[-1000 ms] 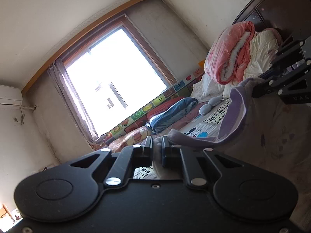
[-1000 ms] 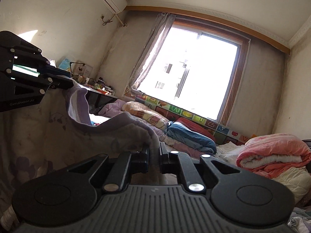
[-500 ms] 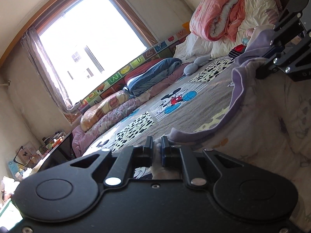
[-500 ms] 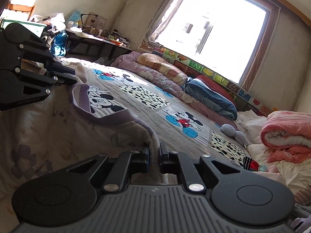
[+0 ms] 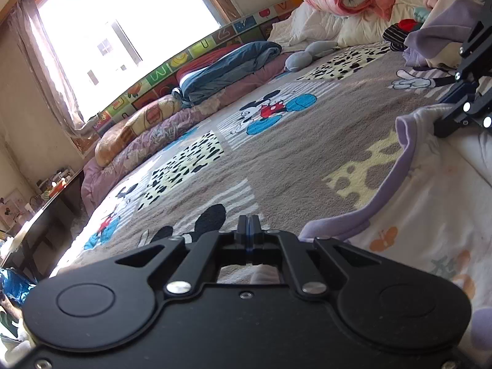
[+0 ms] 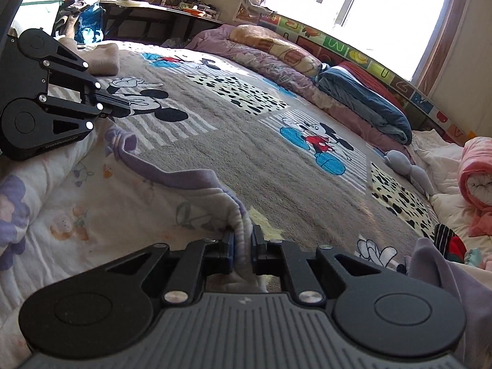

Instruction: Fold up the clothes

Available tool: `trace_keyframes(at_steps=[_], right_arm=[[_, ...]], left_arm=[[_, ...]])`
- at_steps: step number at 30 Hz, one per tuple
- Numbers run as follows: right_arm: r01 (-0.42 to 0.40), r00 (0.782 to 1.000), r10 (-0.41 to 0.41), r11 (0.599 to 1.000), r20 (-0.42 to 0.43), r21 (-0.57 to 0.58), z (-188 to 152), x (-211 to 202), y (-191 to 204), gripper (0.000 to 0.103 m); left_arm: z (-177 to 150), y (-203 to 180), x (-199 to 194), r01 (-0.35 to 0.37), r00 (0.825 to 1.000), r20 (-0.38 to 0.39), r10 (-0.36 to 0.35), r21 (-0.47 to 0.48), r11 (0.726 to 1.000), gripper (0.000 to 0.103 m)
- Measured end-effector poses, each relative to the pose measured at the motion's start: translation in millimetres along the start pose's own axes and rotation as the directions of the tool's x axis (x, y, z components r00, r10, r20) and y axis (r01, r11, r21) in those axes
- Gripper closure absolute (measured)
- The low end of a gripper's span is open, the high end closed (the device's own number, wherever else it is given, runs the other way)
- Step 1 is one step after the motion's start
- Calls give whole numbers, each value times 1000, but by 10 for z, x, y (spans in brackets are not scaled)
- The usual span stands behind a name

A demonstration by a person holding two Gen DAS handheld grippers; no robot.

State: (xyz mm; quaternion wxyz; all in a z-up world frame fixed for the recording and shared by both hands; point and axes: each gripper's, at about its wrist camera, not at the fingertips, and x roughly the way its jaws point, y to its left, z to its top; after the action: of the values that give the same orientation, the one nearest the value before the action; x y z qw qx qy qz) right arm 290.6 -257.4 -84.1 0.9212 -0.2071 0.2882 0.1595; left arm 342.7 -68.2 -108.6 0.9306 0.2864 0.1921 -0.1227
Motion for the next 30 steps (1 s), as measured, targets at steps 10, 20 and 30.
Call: trace_keyframes(at_steps=[10, 20, 30], right_arm=[[-105, 984, 136, 963, -112, 249, -167, 622, -327, 64], [-291, 936, 350, 716, 35, 634, -527, 112, -759, 35], [-355, 917, 375, 611, 136, 708, -647, 185, -564, 80]], left_arm=[[-125, 299, 43, -21, 988, -151, -11, -211, 977, 78], [-413, 685, -724, 168, 939, -81, -335, -740, 651, 28], [-424, 430, -284, 272, 861, -53, -505, -792, 547, 81]])
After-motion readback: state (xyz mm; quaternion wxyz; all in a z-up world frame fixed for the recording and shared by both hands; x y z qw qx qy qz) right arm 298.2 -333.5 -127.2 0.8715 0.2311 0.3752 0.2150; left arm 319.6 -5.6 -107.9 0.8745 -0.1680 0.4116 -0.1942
